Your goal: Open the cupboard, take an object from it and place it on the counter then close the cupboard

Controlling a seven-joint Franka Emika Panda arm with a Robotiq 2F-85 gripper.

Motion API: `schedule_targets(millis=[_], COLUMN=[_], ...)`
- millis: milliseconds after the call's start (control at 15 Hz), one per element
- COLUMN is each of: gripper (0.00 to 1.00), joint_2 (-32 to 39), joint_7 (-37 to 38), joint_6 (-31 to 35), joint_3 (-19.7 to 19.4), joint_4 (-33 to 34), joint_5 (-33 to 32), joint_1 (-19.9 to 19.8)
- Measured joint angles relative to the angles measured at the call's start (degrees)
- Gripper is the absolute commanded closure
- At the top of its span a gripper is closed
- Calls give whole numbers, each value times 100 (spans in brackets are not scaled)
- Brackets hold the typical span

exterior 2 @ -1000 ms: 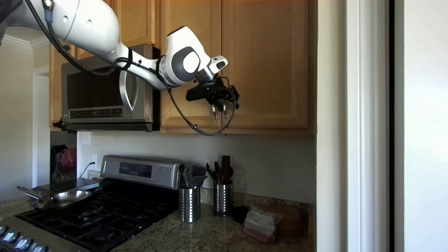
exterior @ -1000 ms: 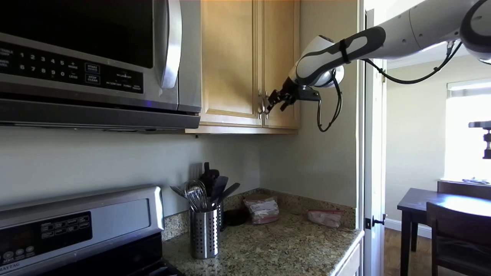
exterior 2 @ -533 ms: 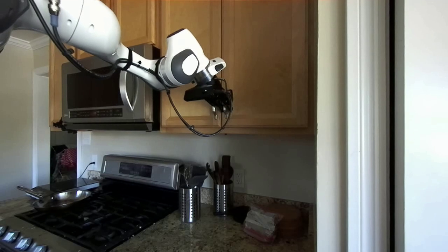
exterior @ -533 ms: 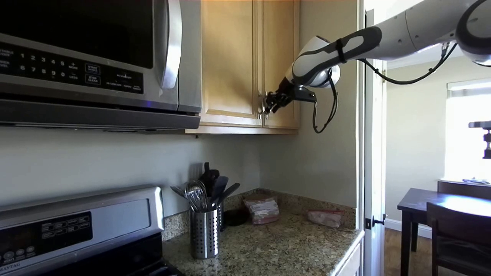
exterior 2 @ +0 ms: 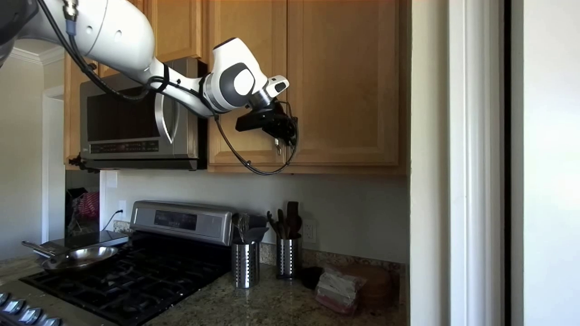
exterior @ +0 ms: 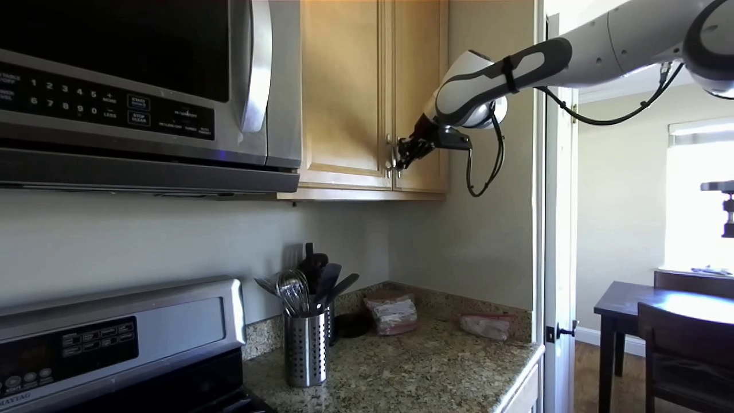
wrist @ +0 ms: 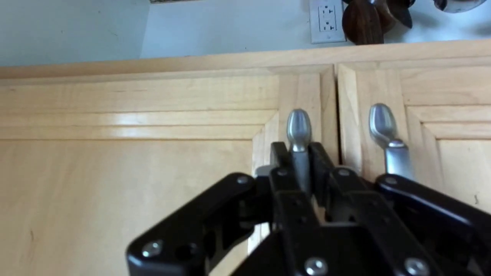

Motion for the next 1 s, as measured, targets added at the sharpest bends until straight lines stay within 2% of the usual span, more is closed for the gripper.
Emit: schedule_targets(millis=[467, 667, 1000], gripper=[91, 91, 91], joint_2=[-325, -661, -1246], joint_7=[1836, 2272, 2600], joint_6=[-8, -37, -149], joint_3=[-1, -13, -29], joint_4=[-383, -753, -1346], joint_5=[-1400, -1647, -1743], joint_1=[66, 52, -43])
